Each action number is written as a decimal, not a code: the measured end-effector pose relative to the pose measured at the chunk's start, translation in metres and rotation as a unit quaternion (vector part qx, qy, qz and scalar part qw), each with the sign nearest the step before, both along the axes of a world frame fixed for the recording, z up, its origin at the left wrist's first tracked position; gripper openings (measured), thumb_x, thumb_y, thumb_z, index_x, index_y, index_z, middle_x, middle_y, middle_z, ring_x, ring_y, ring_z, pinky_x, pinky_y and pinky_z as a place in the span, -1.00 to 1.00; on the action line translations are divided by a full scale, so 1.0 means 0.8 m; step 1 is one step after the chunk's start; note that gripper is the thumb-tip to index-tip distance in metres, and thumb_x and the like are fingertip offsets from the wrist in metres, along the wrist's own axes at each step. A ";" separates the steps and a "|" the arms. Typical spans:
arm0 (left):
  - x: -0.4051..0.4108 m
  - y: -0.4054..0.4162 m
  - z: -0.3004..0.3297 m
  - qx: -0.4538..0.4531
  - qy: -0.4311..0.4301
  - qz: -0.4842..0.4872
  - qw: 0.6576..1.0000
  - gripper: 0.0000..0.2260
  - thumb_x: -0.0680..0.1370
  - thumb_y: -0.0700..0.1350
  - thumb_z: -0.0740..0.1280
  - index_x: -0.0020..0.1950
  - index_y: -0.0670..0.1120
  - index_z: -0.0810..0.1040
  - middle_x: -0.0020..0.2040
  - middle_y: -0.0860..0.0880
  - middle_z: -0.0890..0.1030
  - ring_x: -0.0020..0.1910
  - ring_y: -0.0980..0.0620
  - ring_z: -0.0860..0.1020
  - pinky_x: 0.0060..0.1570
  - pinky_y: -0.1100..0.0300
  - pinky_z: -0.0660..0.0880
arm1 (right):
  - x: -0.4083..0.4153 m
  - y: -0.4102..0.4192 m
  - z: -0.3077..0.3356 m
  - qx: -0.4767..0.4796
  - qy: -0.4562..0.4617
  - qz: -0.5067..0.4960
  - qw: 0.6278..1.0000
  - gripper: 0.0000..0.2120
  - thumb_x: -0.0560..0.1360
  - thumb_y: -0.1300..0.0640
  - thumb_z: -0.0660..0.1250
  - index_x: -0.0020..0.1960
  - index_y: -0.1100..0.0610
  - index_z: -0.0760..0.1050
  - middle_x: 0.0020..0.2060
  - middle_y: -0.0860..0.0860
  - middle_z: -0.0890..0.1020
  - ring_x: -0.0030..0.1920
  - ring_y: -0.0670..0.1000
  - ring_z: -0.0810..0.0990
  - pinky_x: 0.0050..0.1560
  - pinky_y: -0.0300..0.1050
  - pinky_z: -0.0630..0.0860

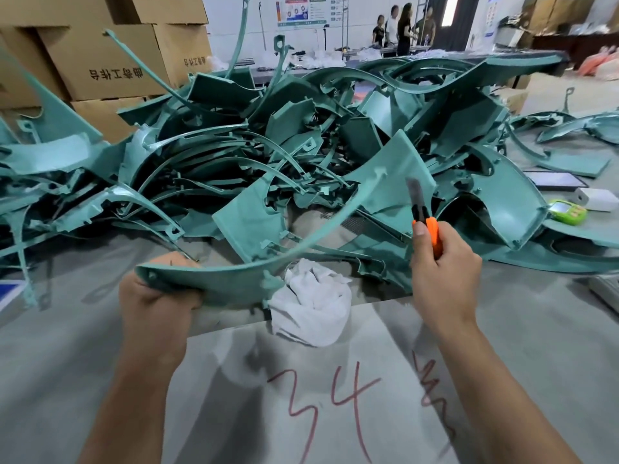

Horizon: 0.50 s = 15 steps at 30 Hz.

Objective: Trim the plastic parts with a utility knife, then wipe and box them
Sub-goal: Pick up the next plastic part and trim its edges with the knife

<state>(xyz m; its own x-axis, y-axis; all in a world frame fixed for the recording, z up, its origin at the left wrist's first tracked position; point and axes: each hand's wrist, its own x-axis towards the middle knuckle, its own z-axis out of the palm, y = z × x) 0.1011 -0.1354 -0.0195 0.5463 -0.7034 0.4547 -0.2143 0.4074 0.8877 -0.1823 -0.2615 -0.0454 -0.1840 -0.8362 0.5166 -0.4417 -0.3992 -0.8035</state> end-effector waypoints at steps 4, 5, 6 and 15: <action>0.006 0.000 0.003 0.048 0.167 0.075 0.982 -0.68 0.06 -0.38 0.14 -0.33 -0.07 0.48 -0.39 -0.11 0.41 -0.43 -0.04 0.38 -0.42 0.21 0.16 | 0.009 0.005 0.002 0.039 -0.099 0.050 0.993 -0.59 0.71 -0.08 0.21 -0.14 0.23 0.42 -0.32 0.23 0.55 -0.38 0.13 0.46 -0.35 0.12 0.44; 0.008 0.000 0.004 0.088 0.205 0.069 0.972 -0.64 0.03 -0.31 0.13 -0.22 -0.13 0.48 -0.32 -0.17 0.39 -0.38 -0.09 0.37 -0.37 0.17 0.20 | 0.011 0.005 0.001 0.046 -0.113 0.062 0.991 -0.62 0.71 -0.07 0.21 -0.13 0.20 0.42 -0.32 0.21 0.56 -0.38 0.08 0.45 -0.36 0.12 0.43; 0.010 -0.001 0.002 0.138 0.238 0.057 0.960 -0.58 0.06 -0.29 0.11 -0.13 -0.17 0.51 -0.25 -0.19 0.42 -0.32 -0.14 0.41 -0.32 0.15 0.28 | 0.013 0.005 0.000 0.051 -0.118 0.074 0.989 -0.66 0.71 -0.05 0.22 -0.12 0.16 0.43 -0.33 0.18 0.57 -0.38 0.06 0.45 -0.37 0.11 0.42; -0.003 -0.015 -0.012 0.218 0.481 -0.053 0.847 -0.80 0.42 -0.26 0.15 -0.05 -0.24 0.51 -0.28 -0.11 0.47 -0.38 0.01 0.46 -0.49 0.32 0.50 | 0.033 0.024 0.000 -0.020 -0.013 0.143 0.989 -0.79 0.70 0.02 0.27 -0.12 0.01 0.46 -0.40 0.09 0.55 -0.42 0.11 0.45 -0.39 0.02 0.39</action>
<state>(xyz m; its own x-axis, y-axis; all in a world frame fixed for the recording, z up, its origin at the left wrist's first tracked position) 0.0984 -0.1475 -0.0294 0.4401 -0.7581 -0.4813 0.7116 -0.0324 0.7019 -0.1558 -0.2423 -0.0456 0.0426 -0.8354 0.5480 -0.2851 -0.5359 -0.7947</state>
